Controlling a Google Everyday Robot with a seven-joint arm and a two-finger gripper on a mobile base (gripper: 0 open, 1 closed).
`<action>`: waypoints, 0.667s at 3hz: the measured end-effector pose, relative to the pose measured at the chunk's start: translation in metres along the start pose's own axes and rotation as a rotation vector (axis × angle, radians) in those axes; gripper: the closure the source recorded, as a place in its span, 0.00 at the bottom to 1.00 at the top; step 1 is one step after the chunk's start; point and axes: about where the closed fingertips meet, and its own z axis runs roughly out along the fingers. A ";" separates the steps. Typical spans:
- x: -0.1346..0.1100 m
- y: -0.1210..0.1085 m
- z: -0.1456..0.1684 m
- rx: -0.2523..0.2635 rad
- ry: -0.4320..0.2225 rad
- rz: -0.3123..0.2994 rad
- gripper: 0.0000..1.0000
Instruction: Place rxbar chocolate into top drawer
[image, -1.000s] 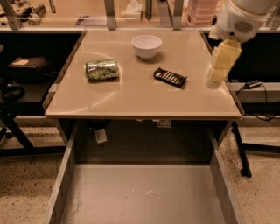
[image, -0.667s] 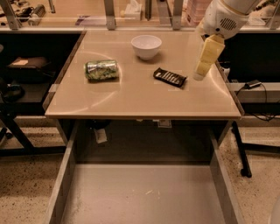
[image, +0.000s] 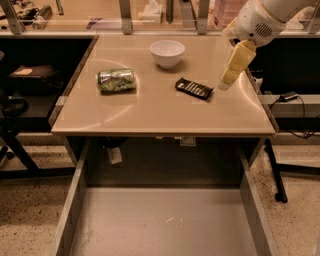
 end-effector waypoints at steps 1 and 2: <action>0.011 0.006 0.015 -0.017 -0.222 0.071 0.00; 0.008 0.010 0.039 -0.012 -0.395 0.107 0.00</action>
Offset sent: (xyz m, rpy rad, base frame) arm -0.0018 0.0139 -0.0615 0.5769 -0.0678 -0.0156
